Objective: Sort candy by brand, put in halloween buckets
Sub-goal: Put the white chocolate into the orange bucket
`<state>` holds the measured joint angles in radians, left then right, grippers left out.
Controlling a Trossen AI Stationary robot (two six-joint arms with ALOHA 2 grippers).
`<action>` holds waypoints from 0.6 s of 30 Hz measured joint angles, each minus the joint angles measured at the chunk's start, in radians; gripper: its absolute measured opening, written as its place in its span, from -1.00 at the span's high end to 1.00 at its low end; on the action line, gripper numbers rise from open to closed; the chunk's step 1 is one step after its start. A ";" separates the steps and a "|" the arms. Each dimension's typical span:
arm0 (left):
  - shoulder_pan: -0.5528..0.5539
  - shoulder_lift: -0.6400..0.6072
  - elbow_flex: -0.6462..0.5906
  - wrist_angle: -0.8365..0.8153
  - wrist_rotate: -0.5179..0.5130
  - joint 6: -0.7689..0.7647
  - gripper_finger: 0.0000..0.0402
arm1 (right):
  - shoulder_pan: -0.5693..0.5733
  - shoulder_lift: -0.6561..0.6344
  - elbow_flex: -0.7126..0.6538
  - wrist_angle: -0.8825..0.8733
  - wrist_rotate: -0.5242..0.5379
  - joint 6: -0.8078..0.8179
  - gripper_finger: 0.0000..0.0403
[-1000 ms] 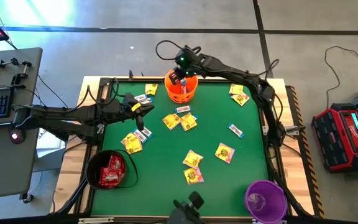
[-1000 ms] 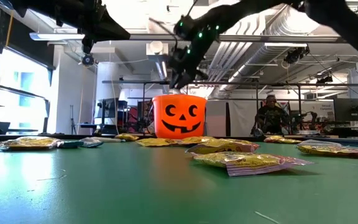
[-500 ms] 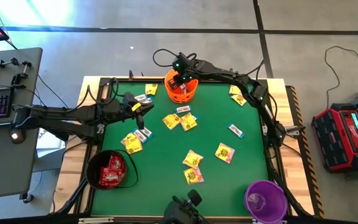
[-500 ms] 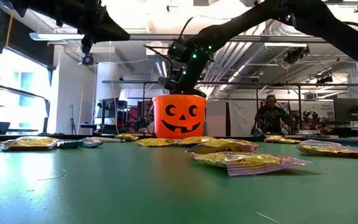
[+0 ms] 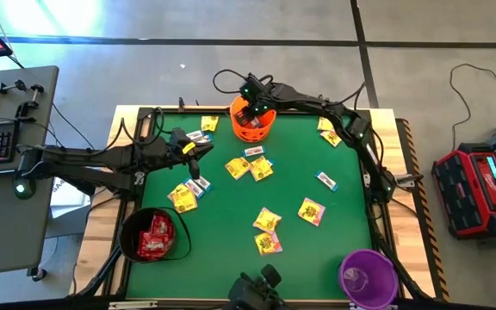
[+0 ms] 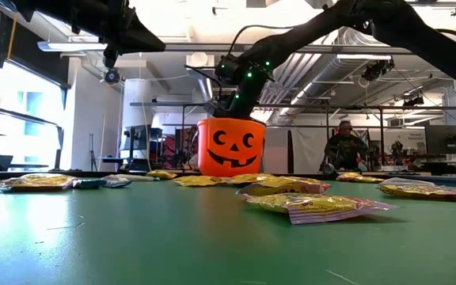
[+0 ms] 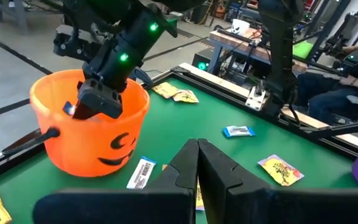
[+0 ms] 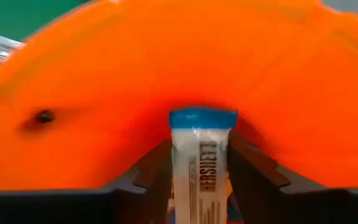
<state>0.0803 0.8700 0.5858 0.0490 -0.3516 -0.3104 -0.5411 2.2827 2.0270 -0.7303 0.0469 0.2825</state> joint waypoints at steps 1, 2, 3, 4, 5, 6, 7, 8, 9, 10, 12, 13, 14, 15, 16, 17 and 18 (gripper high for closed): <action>0.000 0.000 0.000 0.000 0.000 0.000 1.00 | 0.000 -0.006 0.000 -0.001 0.000 0.000 0.25; 0.000 0.000 0.000 0.000 0.000 0.000 1.00 | 0.000 -0.010 0.000 -0.004 0.001 0.003 0.18; 0.000 0.000 0.000 0.000 0.000 0.000 1.00 | 0.001 -0.012 0.009 -0.015 -0.001 0.005 0.13; 0.000 0.000 0.000 0.000 0.000 0.000 1.00 | 0.001 -0.012 0.029 -0.033 0.000 0.005 0.07; 0.000 0.000 0.000 0.000 0.000 0.000 1.00 | 0.002 -0.012 0.051 -0.058 0.000 0.004 0.02; 0.000 0.000 0.000 0.000 0.000 0.000 1.00 | 0.002 -0.012 0.073 -0.079 0.001 -0.001 -0.02; 0.000 0.000 0.000 0.000 0.000 0.000 1.00 | 0.003 -0.012 0.098 -0.092 0.000 -0.004 -0.06; 0.000 0.000 0.000 0.000 0.000 0.000 1.00 | 0.004 -0.013 0.125 -0.109 0.001 -0.006 -0.08; 0.000 0.000 0.000 0.000 0.000 0.003 1.00 | 0.005 -0.012 0.157 -0.137 0.001 -0.006 -0.08; 0.000 0.000 0.000 0.000 0.000 0.006 1.00 | 0.005 -0.012 0.189 -0.168 0.001 -0.008 -0.08; 0.000 0.000 0.000 0.000 -0.001 0.005 1.00 | 0.011 -0.014 0.243 -0.194 0.005 -0.035 -0.02; 0.000 0.000 0.000 0.000 -0.001 -0.002 1.00 | 0.016 -0.014 0.270 -0.215 0.006 -0.051 0.04; 0.000 0.000 0.000 0.000 -0.002 -0.017 1.00 | 0.020 -0.014 0.300 -0.244 0.006 -0.063 0.10; 0.000 0.000 0.000 0.000 -0.006 -0.030 1.00 | 0.026 -0.014 0.325 -0.270 0.006 -0.080 0.19; 0.000 0.000 0.000 -0.001 -0.009 -0.041 1.00 | 0.032 -0.019 0.330 -0.272 0.009 -0.090 0.29; 0.000 0.000 0.000 -0.006 -0.011 -0.044 1.00 | 0.039 -0.038 0.313 -0.249 0.012 -0.097 0.40; 0.001 0.000 0.000 -0.012 -0.012 -0.044 1.00 | 0.043 -0.055 0.294 -0.236 0.016 -0.097 0.52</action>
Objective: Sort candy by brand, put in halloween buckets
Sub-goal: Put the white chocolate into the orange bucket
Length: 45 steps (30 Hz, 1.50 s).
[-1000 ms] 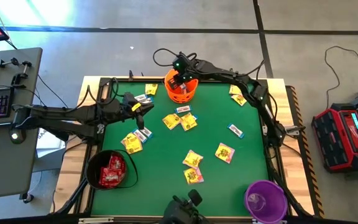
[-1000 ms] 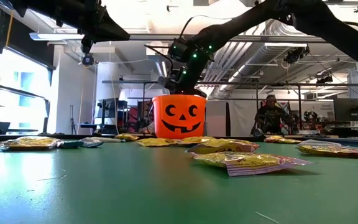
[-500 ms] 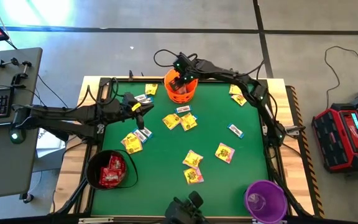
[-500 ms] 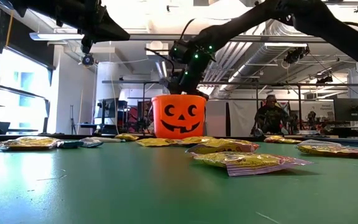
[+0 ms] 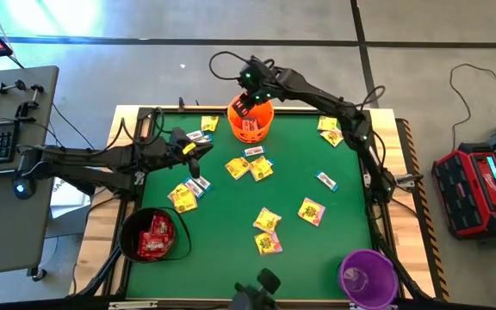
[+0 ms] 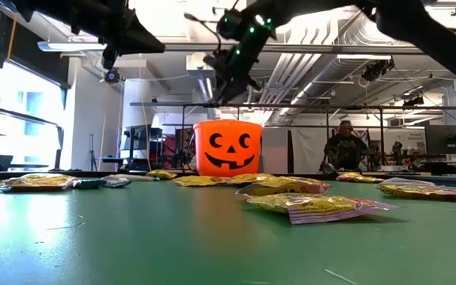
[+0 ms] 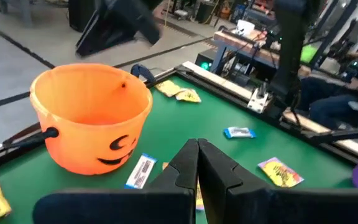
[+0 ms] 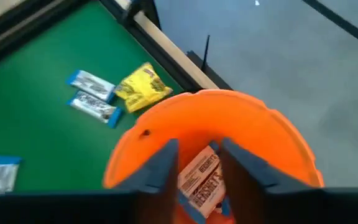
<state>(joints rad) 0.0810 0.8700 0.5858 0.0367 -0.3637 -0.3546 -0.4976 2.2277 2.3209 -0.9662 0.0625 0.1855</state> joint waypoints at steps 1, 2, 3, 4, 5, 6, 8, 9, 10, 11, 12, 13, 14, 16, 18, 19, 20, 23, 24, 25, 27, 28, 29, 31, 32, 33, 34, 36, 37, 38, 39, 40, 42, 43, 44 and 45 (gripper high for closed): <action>0.000 0.000 0.000 -0.011 -0.001 -0.001 1.00 | 0.008 -0.016 -0.016 0.012 0.002 0.000 0.65; 0.000 0.000 0.000 -0.023 -0.004 -0.003 1.00 | 0.014 -0.033 -0.032 0.030 0.005 0.001 0.79; 0.003 0.000 0.001 -0.040 -0.009 -0.011 1.00 | 0.023 -0.045 -0.046 0.046 0.008 -0.001 0.89; 0.005 0.000 0.007 -0.071 -0.012 -0.028 1.00 | 0.030 -0.059 -0.060 0.056 0.009 -0.003 0.94; 0.008 0.000 0.017 -0.104 -0.013 -0.046 1.00 | 0.036 -0.069 -0.074 0.060 0.009 -0.003 0.94; 0.011 0.002 0.028 -0.136 -0.013 -0.058 1.00 | 0.043 -0.077 -0.087 0.063 0.008 -0.003 0.93; 0.017 0.003 0.052 -0.205 -0.015 -0.061 1.00 | 0.058 -0.094 -0.120 0.070 0.016 -0.001 0.96; 0.023 0.004 0.065 -0.241 -0.015 -0.059 1.00 | 0.067 -0.106 -0.146 0.085 0.028 -0.002 0.98; 0.032 0.006 0.077 -0.269 -0.015 -0.055 1.00 | 0.075 -0.122 -0.175 0.110 0.038 0.001 0.99; 0.044 0.007 0.088 -0.294 -0.014 -0.055 1.00 | 0.082 -0.141 -0.208 0.138 0.038 0.015 0.99; 0.055 0.007 0.100 -0.324 -0.013 -0.055 1.00 | 0.090 -0.163 -0.246 0.174 0.033 0.025 0.99; 0.069 0.007 0.112 -0.358 -0.006 -0.055 1.00 | 0.097 -0.189 -0.290 0.219 0.031 0.038 0.99; 0.086 0.008 0.126 -0.395 0.006 -0.052 1.00 | 0.106 -0.216 -0.338 0.269 0.030 0.045 1.00; 0.118 0.015 0.156 -0.476 0.037 -0.045 1.00 | 0.123 -0.281 -0.445 0.354 0.025 0.069 1.00; 0.155 0.027 0.184 -0.564 0.067 -0.038 1.00 | 0.140 -0.352 -0.553 0.424 0.023 0.094 1.00; 0.175 0.036 0.200 -0.603 0.085 -0.029 1.00 | 0.150 -0.390 -0.607 0.454 0.023 0.107 1.00; 0.193 0.047 0.217 -0.632 0.102 -0.016 1.00 | 0.159 -0.432 -0.658 0.482 0.023 0.124 1.00; 0.259 0.098 0.262 -0.729 0.156 0.029 1.00 | 0.195 -0.558 -0.790 0.542 0.058 0.155 1.00; 0.283 0.121 0.278 -0.758 0.180 0.046 1.00 | 0.209 -0.599 -0.828 0.554 0.072 0.162 1.00; 0.307 0.147 0.293 -0.784 0.200 0.063 1.00 | 0.223 -0.638 -0.863 0.564 0.087 0.174 1.00; 0.355 0.201 0.322 -0.836 0.240 0.105 1.00 | 0.251 -0.711 -0.921 0.581 0.119 0.186 1.00; 0.377 0.231 0.335 -0.863 0.262 0.131 1.00 | 0.264 -0.746 -0.943 0.584 0.137 0.191 1.00; 0.397 0.263 0.348 -0.885 0.280 0.159 1.00 | 0.277 -0.780 -0.964 0.588 0.156 0.192 1.00; 0.430 0.329 0.373 -0.928 0.286 0.219 0.99 | 0.300 -0.836 -0.994 0.593 0.195 0.183 1.00; 0.442 0.360 0.385 -0.946 0.282 0.255 0.98 | 0.309 -0.859 -1.008 0.593 0.214 0.178 1.00; 0.455 0.390 0.397 -0.963 0.272 0.291 0.96 | 0.317 -0.876 -1.019 0.593 0.229 0.176 1.00; 0.466 0.423 0.408 -0.980 0.260 0.326 0.93 | 0.322 -0.890 -1.028 0.593 0.237 0.176 1.00; 0.486 0.481 0.424 -0.995 0.237 0.382 0.85 | 0.326 -0.906 -1.039 0.591 0.241 0.179 1.00; 0.494 0.507 0.430 -0.995 0.220 0.407 0.81 | 0.331 -0.912 -1.044 0.591 0.241 0.180 1.00; 0.503 0.529 0.431 -0.989 0.195 0.433 0.76 | 0.335 -0.913 -1.044 0.589 0.242 0.180 1.00; 0.511 0.549 0.432 -0.982 0.170 0.449 0.70 | 0.338 -0.913 -1.044 0.592 0.244 0.175 1.00; 0.521 0.569 0.432 -0.980 0.155 0.467 0.65 | 0.343 -0.913 -1.044 0.590 0.245 0.172 1.00; 0.545 0.608 0.432 -0.982 0.150 0.503 0.53 | 0.353 -0.907 -1.044 0.591 0.267 0.168 1.00; 0.558 0.624 0.432 -0.982 0.149 0.514 0.47 | 0.357 -0.905 -1.044 0.589 0.277 0.166 1.00; 0.570 0.640 0.432 -0.981 0.148 0.518 0.41 | 0.360 -0.903 -1.045 0.588 0.278 0.162 1.00; 0.583 0.655 0.432 -0.980 0.146 0.524 0.35 | 0.364 -0.900 -1.045 0.590 0.279 0.157 1.00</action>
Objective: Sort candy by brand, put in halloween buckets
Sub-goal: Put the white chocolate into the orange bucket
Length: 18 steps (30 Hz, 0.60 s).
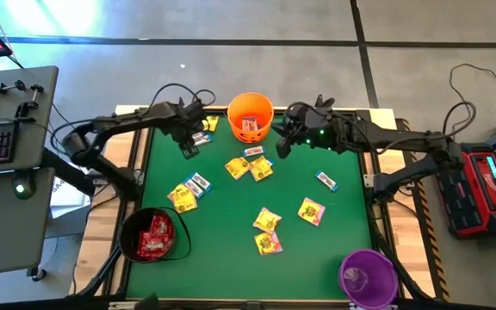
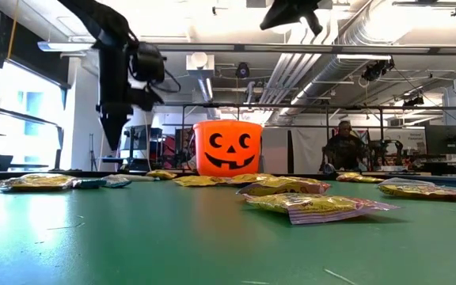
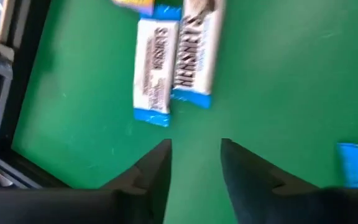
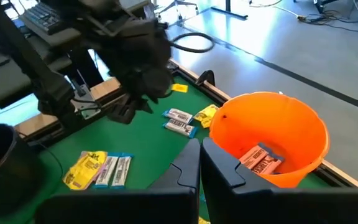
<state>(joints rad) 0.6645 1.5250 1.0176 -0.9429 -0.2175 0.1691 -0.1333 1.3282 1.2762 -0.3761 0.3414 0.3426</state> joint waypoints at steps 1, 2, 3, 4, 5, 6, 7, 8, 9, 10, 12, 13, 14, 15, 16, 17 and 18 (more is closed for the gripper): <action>0.015 0.016 0.000 0.003 -0.003 0.012 0.30 | 0.004 0.001 0.000 0.000 0.000 -0.003 1.00; 0.030 0.030 0.000 0.005 -0.008 0.023 0.24 | 0.007 0.002 0.000 0.000 0.000 -0.007 1.00; 0.044 0.045 0.000 0.012 -0.018 0.029 0.20 | 0.010 0.003 0.000 0.000 0.000 -0.009 1.00; 0.060 0.058 0.000 0.024 -0.026 0.035 0.16 | 0.013 0.006 0.000 0.000 0.000 -0.011 1.00; 0.074 0.069 0.000 0.034 -0.026 0.035 0.12 | 0.013 0.007 0.000 0.000 0.000 -0.011 1.00; 0.090 0.082 0.000 0.037 -0.021 0.038 0.09 | 0.014 0.008 0.000 -0.001 0.000 -0.011 1.00; 0.104 0.096 0.000 0.038 -0.006 0.047 0.06 | 0.016 0.008 0.000 -0.001 0.000 -0.011 1.00; 0.117 0.110 0.000 0.041 0.004 0.056 0.05 | 0.017 0.009 0.000 -0.001 0.000 -0.011 1.00; 0.129 0.125 0.000 0.044 0.005 0.067 0.03 | 0.017 0.011 0.000 0.001 0.000 -0.011 1.00; 0.139 0.137 0.000 0.048 0.006 0.076 0.02 | 0.017 0.011 0.000 0.001 0.000 -0.011 1.00; 0.153 0.160 0.000 0.055 0.012 0.095 0.02 | 0.017 0.013 0.000 0.000 0.000 -0.011 1.00; 0.157 0.172 0.000 0.056 0.013 0.105 0.01 | 0.017 0.014 0.000 0.000 0.000 -0.011 1.00; 0.161 0.184 0.000 0.059 0.008 0.114 0.01 | 0.017 0.013 0.000 0.000 0.000 -0.011 1.00; 0.162 0.191 0.000 0.065 0.000 0.121 0.01 | 0.017 0.013 0.000 0.001 0.000 -0.011 1.00; 0.162 0.197 0.000 0.074 -0.006 0.123 0.01 | 0.017 0.013 0.000 0.000 0.000 -0.011 1.00; 0.162 0.200 0.000 0.084 -0.006 0.124 0.01 | 0.017 0.013 0.000 0.000 0.000 -0.011 1.00; 0.162 0.203 0.000 0.092 -0.005 0.127 0.01 | 0.017 0.013 0.000 0.000 0.000 -0.009 1.00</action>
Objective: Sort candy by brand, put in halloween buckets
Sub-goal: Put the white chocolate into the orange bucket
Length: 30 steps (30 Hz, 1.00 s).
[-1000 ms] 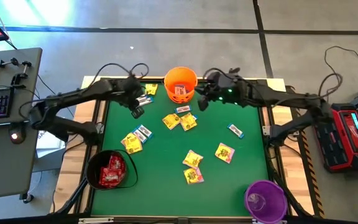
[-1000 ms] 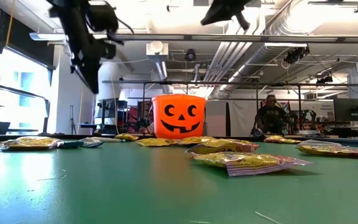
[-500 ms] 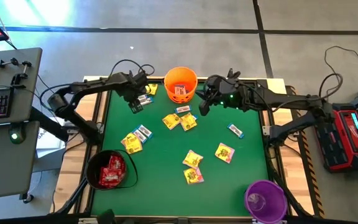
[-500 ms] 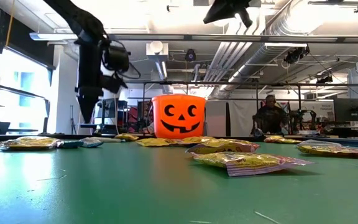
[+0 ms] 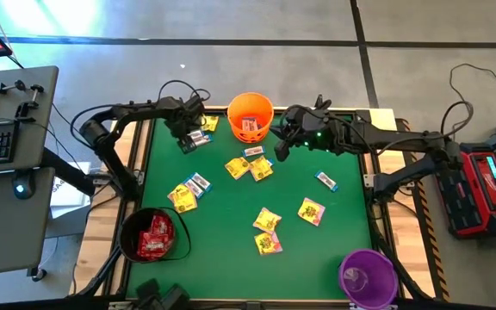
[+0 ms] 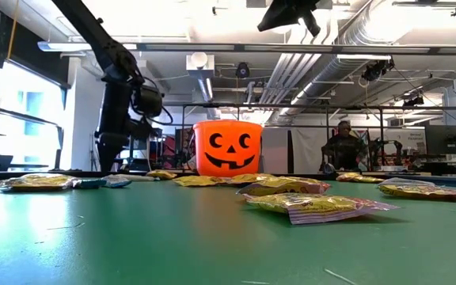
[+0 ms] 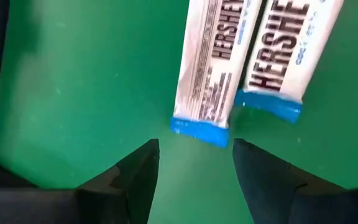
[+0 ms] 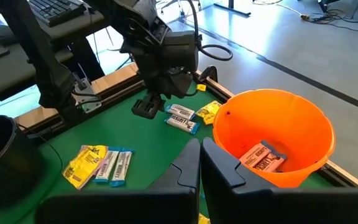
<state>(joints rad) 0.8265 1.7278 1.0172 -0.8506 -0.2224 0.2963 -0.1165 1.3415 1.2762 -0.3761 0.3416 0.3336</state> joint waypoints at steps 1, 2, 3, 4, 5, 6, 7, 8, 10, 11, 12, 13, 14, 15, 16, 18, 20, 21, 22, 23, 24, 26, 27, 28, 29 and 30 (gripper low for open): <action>0.000 0.001 0.000 0.008 0.002 0.005 0.01 | 0.000 0.000 0.000 0.000 0.000 0.001 1.00; 0.000 0.001 0.000 0.019 0.006 0.009 0.01 | 0.000 0.000 0.000 0.001 0.000 0.001 1.00; 0.000 0.001 0.000 0.033 0.014 0.012 0.01 | 0.000 0.000 0.000 0.001 0.000 0.001 1.00; 0.000 0.000 0.000 0.049 0.025 0.012 0.01 | 0.000 0.000 0.000 0.000 0.000 0.001 1.00; 0.004 0.000 0.000 0.063 0.034 0.013 0.01 | 0.000 0.000 0.000 0.000 0.000 0.001 1.00; 0.008 0.000 0.000 0.076 0.041 0.013 0.01 | 0.000 0.000 0.000 0.000 0.000 0.001 1.00; 0.012 0.001 0.000 0.088 0.050 0.013 0.01 | 0.000 0.000 0.000 0.001 0.000 0.000 1.00; 0.018 0.002 0.000 0.099 0.061 0.013 0.01 | 0.000 0.000 0.000 0.001 0.000 -0.001 1.00; 0.031 0.012 0.000 0.101 0.078 0.013 0.01 | 0.000 0.000 0.000 0.001 0.000 -0.001 1.00; 0.037 0.018 -0.001 0.097 0.079 0.013 0.01 | 0.000 0.000 0.000 0.001 0.000 -0.001 1.00; 0.042 0.026 -0.001 0.096 0.079 0.012 0.01 | 0.000 0.000 0.000 0.001 0.000 -0.001 1.00; 0.048 0.035 -0.001 0.097 0.084 0.008 0.01 | 0.000 0.000 0.000 0.001 0.000 -0.001 1.00; 0.054 0.041 0.001 0.097 0.090 0.002 0.01 | 0.000 0.000 0.000 0.001 0.000 -0.001 1.00; 0.058 0.046 0.002 0.096 0.095 -0.006 0.01 | 0.000 0.000 0.000 0.001 0.000 0.000 1.00; 0.059 0.053 0.004 0.095 0.099 -0.006 0.01 | 0.000 0.000 0.000 0.001 0.000 0.001 1.00; 0.060 0.060 0.004 0.094 0.099 -0.005 0.01 | 0.000 0.000 0.000 0.002 0.000 0.001 1.00; 0.060 0.061 0.004 0.095 0.099 -0.005 0.02 | 0.000 0.000 0.000 0.002 0.000 0.001 1.00; 0.060 0.061 0.003 0.095 0.099 -0.005 0.04 | 0.000 0.000 0.000 0.002 0.000 0.001 1.00; 0.060 0.061 0.003 0.095 0.099 -0.005 0.05 | 0.000 0.000 0.000 0.002 0.000 0.001 1.00; 0.061 0.061 0.003 0.095 0.099 -0.005 0.08 | 0.000 0.000 0.000 0.002 0.000 0.001 1.00; 0.061 0.062 0.002 0.095 0.099 -0.005 0.12 | 0.000 0.000 0.000 0.002 0.000 0.000 1.00; 0.061 0.062 0.002 0.094 0.099 -0.005 0.20 | 0.000 0.000 0.000 0.002 0.000 0.001 1.00; 0.061 0.063 0.002 0.093 0.099 -0.005 0.26 | 0.000 0.000 0.000 0.003 0.001 0.001 1.00; 0.061 0.063 0.002 0.091 0.099 -0.005 0.31 | 0.000 0.000 0.000 0.006 0.000 0.001 1.00; 0.061 0.063 0.001 0.089 0.099 -0.005 0.37 | 0.000 0.000 0.000 0.008 0.000 0.001 1.00; 0.061 0.063 0.001 0.088 0.099 -0.005 0.42 | 0.000 0.000 0.000 0.009 0.000 0.000 1.00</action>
<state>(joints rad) 0.8871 1.7912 1.0180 -0.7630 -0.1237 0.2913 -0.1166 1.3415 1.2762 -0.3672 0.3420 0.3334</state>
